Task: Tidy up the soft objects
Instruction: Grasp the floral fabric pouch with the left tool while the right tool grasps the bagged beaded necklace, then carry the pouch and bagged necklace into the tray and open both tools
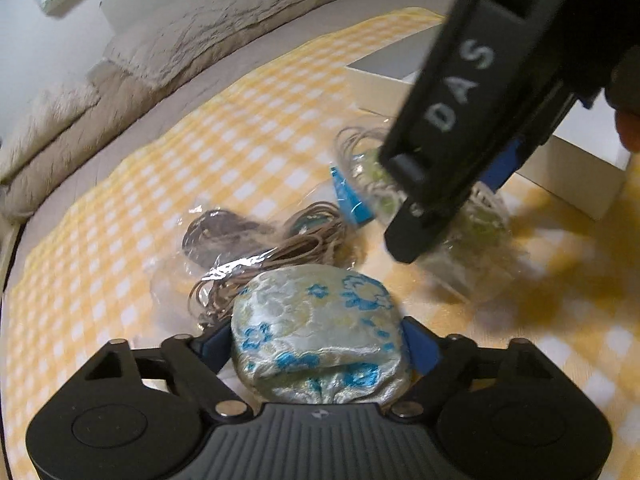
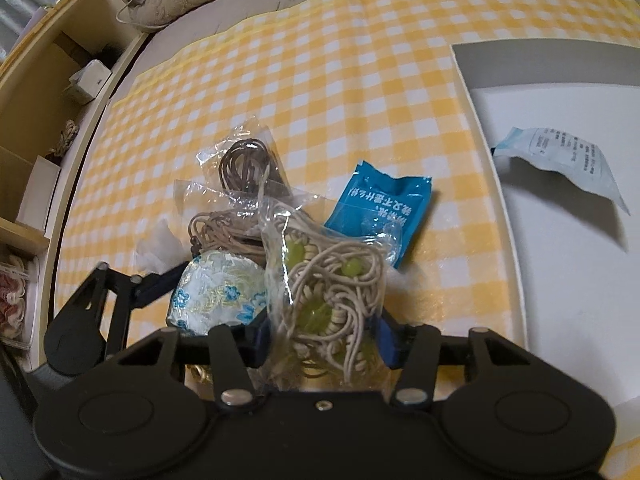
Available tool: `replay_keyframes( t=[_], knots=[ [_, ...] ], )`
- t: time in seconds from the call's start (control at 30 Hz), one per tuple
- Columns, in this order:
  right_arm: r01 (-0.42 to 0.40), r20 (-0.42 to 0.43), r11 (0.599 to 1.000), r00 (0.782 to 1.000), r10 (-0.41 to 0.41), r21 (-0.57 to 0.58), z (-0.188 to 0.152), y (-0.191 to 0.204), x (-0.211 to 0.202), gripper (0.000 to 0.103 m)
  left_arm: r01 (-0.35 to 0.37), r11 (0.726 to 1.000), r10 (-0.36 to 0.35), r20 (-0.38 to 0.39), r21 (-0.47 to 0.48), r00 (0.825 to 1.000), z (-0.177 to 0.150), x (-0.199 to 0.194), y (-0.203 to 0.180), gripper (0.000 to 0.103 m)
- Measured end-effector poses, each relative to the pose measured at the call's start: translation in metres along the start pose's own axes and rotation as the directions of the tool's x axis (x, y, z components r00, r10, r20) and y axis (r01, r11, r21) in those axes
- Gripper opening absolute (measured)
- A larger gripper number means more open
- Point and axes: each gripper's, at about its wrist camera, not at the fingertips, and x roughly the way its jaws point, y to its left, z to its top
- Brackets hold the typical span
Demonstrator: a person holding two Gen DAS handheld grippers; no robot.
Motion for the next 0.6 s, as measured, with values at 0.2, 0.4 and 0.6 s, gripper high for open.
replay_keyframes(
  t=[0.2,0.4,0.6],
  knots=[
    [0.006,0.014,1.000,1.000,-0.006,-0.025,-0.001,0.000,-0.005,0.052,0.005,1.000,-0.005,-0.004,-0.015,1.000,-0.001,-0.010,0.003,0.066],
    [0.011,0.054,0.995,0.998,-0.006,-0.095,-0.003,0.010,-0.016,0.051,0.007,0.991,0.003,0.076,-0.131,0.997,0.002,-0.036,0.022,0.066],
    [0.032,0.156,0.980,0.988,0.000,-0.198,-0.003,0.022,-0.045,0.051,0.004,0.954,0.053,0.183,-0.300,0.982,0.012,-0.069,0.044,0.066]
  ],
)
